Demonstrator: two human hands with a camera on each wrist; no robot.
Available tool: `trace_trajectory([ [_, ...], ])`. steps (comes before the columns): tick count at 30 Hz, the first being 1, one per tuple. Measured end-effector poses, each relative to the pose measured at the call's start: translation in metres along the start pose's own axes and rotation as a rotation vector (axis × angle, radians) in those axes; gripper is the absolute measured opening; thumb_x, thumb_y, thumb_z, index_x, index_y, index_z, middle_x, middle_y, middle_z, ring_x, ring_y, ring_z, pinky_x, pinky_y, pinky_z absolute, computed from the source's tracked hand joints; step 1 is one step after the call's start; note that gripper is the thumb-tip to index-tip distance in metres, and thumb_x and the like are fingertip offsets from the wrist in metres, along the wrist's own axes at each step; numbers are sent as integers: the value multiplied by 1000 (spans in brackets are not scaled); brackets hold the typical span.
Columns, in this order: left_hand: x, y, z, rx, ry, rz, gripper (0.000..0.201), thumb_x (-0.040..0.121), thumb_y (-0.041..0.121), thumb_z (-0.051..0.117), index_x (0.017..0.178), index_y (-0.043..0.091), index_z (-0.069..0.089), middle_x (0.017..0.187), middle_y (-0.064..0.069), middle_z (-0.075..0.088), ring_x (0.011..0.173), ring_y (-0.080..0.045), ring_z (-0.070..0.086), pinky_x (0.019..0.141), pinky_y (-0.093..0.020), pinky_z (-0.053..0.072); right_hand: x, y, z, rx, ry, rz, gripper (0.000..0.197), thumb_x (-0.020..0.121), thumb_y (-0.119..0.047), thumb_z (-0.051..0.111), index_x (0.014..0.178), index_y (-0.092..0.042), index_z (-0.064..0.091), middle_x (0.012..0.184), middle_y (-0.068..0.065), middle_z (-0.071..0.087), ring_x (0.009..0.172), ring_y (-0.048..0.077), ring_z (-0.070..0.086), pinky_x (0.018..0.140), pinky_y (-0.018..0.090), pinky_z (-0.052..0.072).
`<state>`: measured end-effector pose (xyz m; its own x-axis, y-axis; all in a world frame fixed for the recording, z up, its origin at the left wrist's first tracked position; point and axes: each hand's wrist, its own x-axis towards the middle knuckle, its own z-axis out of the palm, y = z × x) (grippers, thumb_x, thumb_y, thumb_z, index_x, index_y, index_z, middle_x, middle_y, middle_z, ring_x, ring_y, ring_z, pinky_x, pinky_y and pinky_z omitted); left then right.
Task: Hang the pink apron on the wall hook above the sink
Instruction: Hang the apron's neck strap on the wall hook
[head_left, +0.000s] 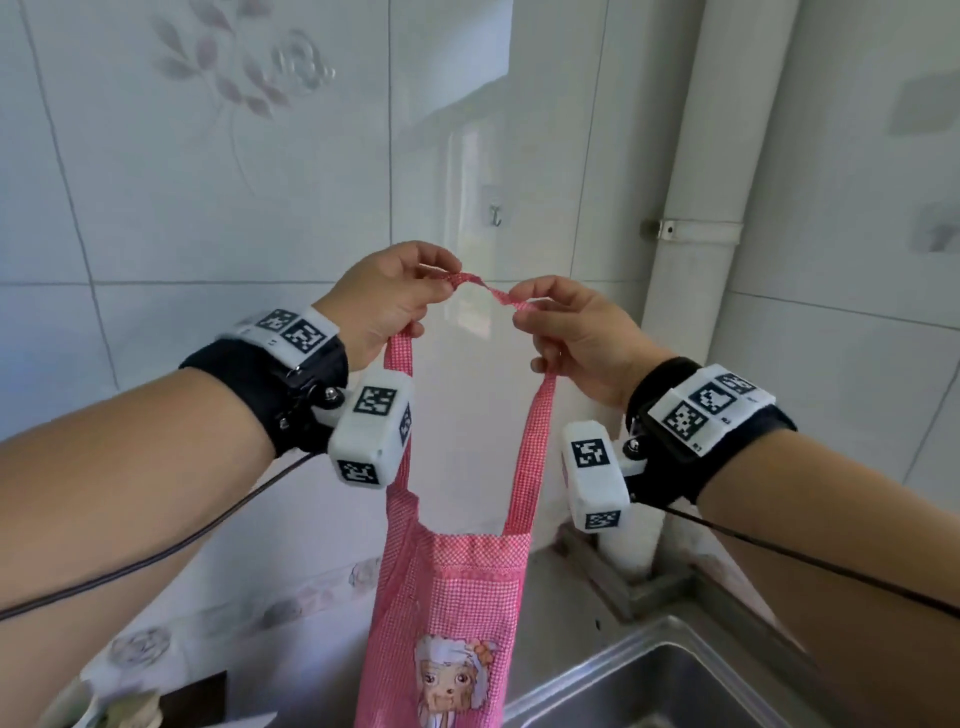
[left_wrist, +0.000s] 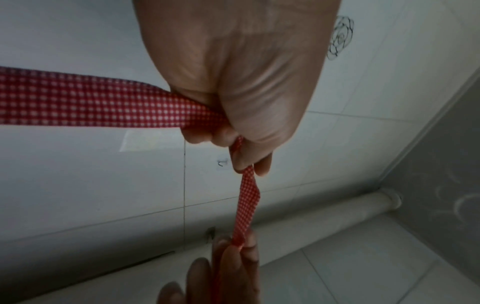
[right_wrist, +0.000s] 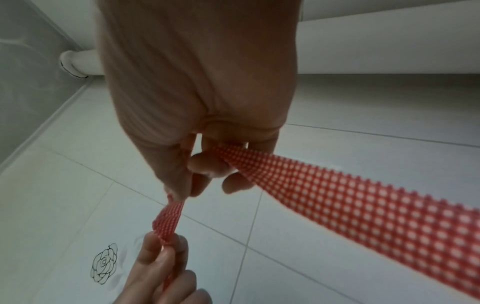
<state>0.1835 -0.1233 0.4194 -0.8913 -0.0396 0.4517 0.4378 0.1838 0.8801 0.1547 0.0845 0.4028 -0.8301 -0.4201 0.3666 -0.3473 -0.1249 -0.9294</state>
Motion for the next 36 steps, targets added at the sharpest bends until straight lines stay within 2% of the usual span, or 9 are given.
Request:
trace_trajectory([
  [4, 37, 3, 5, 222, 62, 79, 33, 87, -3, 54, 76, 25, 67, 80, 8, 63, 56, -3, 50, 61, -23, 48, 39, -6, -14, -94, 147, -69, 21, 83, 4, 65, 86, -17, 64, 67, -3, 55, 40, 10, 43, 51, 27, 45],
  [8, 74, 7, 3, 414, 65, 141, 39, 89, -1, 49, 79, 30, 71, 73, 11, 64, 49, -5, 50, 48, -10, 44, 75, -13, -28, -212, 246, -126, 16, 82, -1, 68, 80, -16, 65, 54, -11, 54, 42, 8, 34, 46, 22, 34],
  [14, 122, 12, 0, 701, 96, 265, 36, 94, 6, 45, 100, 28, 72, 70, 17, 57, 40, 6, 54, 37, -6, 35, 125, -22, -47, -390, 287, -158, 12, 84, -3, 67, 80, -15, 67, 60, -3, 46, 48, 11, 32, 46, 25, 30],
  [20, 168, -5, -4, 1144, 87, 478, 44, 95, 7, 39, 120, 30, 67, 121, 3, 60, 95, -22, 64, 74, -34, 48, 175, -16, -56, -507, 353, -232, 14, 85, -4, 65, 91, -14, 74, 61, -5, 48, 45, 8, 35, 40, 16, 32],
  [23, 190, -18, -6, 1337, 142, 557, 49, 93, 4, 43, 128, 34, 60, 120, 6, 58, 82, -24, 63, 64, -34, 47, 200, -8, -58, -564, 434, -327, 20, 87, -2, 61, 98, -10, 76, 69, -9, 57, 38, -3, 45, 40, 7, 33],
  [25, 198, -26, -4, 1412, 160, 575, 52, 89, 3, 42, 130, 32, 56, 117, 4, 59, 70, -24, 60, 56, -30, 42, 215, -2, -59, -631, 470, -371, 25, 89, -3, 58, 103, -11, 76, 77, -12, 60, 56, -2, 55, 48, 4, 37],
  [29, 207, -45, -1, 1487, 159, 563, 66, 74, 28, 9, 125, 25, 51, 114, -1, 62, 53, -21, 47, 51, -29, 38, 238, 21, -56, -833, 528, -427, 29, 95, -9, 51, 111, -15, 74, 92, -3, 49, 80, 13, 52, 71, 18, 46],
  [32, 203, -57, 3, 1600, 195, 648, 58, 81, 6, 27, 133, 20, 49, 131, -4, 51, 73, -31, 62, 75, -39, 41, 241, 44, -54, -931, 563, -468, 33, 96, -11, 47, 114, -23, 72, 91, -3, 43, 78, 16, 51, 75, 32, 49],
  [36, 197, -77, 0, 1618, 207, 739, 64, 75, 1, 38, 136, 17, 51, 134, -4, 54, 89, -29, 62, 78, -40, 35, 234, 68, -58, -1007, 579, -449, 32, 96, -21, 44, 117, -27, 68, 83, -7, 40, 73, 16, 49, 67, 29, 45],
])
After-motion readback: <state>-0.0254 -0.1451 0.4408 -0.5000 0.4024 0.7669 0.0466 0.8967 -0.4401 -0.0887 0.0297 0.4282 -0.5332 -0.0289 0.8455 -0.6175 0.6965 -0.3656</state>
